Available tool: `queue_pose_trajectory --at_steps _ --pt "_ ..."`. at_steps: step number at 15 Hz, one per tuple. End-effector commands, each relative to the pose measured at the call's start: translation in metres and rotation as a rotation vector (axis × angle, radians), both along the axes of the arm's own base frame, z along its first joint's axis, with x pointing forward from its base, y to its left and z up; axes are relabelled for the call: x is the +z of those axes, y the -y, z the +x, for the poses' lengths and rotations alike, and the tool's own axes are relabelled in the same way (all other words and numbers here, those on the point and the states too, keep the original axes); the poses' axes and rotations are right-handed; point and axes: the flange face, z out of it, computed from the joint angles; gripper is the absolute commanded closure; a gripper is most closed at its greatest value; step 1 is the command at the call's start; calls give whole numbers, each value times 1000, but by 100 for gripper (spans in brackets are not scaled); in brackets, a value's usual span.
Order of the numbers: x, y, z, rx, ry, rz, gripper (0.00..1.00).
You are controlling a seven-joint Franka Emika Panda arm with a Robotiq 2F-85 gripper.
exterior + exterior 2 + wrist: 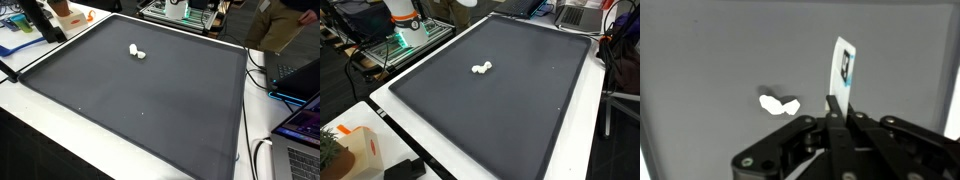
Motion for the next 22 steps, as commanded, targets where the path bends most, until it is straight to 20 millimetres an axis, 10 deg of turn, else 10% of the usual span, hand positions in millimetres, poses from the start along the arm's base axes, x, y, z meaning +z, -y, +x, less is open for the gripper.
queue_pose_trajectory --at_steps 1,4,5,17,22 --pt "-66 29 -45 94 46 -84 99" --pt "-114 33 -70 158 150 -131 99" --pt "-95 33 -31 165 182 -130 99" --pt "-49 -4 -7 217 262 -153 99" --pt "-67 -34 14 260 175 -190 99"
